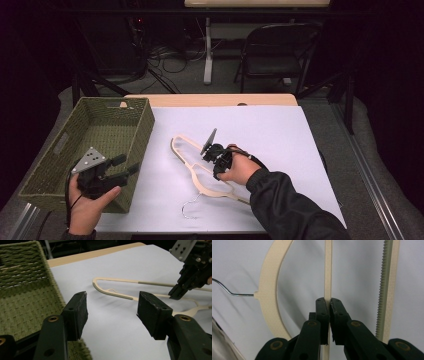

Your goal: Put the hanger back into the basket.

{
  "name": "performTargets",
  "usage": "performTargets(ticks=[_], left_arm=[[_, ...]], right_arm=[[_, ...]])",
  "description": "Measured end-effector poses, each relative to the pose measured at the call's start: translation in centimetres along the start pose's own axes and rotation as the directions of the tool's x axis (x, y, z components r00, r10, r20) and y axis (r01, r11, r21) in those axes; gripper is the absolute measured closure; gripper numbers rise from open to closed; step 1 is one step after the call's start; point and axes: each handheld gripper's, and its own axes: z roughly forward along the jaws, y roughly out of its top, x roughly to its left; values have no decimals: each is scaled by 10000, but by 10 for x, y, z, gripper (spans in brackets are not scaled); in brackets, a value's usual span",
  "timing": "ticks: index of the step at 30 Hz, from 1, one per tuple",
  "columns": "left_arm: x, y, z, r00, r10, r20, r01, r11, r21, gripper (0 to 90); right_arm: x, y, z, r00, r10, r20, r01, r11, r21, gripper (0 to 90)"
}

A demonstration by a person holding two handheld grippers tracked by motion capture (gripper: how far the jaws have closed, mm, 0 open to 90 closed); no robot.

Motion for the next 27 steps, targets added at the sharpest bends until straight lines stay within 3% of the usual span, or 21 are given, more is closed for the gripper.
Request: performTargets(ticks=[8,15,17,18,20,22,27], left_arm=[[-24,-1,18,9944,741,754,-755,9970,153,413],[-43,-3,36,9858,1369,971,-1396,9900,222,409],[-48,-5,42,9781,1786,1070,-1820,9830,227,409],[-51,-6,44,9733,2036,1063,-2073,9780,240,409],[-56,-8,48,9599,2625,987,-2658,9638,208,405],[-61,-9,52,9504,2986,869,-3020,9529,282,397],[-67,-12,60,9384,3315,973,-3358,9414,320,392]], right_arm=[[-2,-11,-17,9987,-499,-130,502,9985,204,860],[-3,-16,-26,9916,-1280,-161,1285,9911,356,860],[-3,-18,-26,9890,-1464,-207,1467,9891,137,859],[-3,-18,-27,9862,-1657,4,1657,9860,166,860],[-4,-18,-29,9804,-1972,12,1971,9801,250,859],[-3,-18,-30,9791,-2034,-78,2035,9784,372,859],[-2,-19,-33,9753,-2200,-170,2204,9751,258,859]])
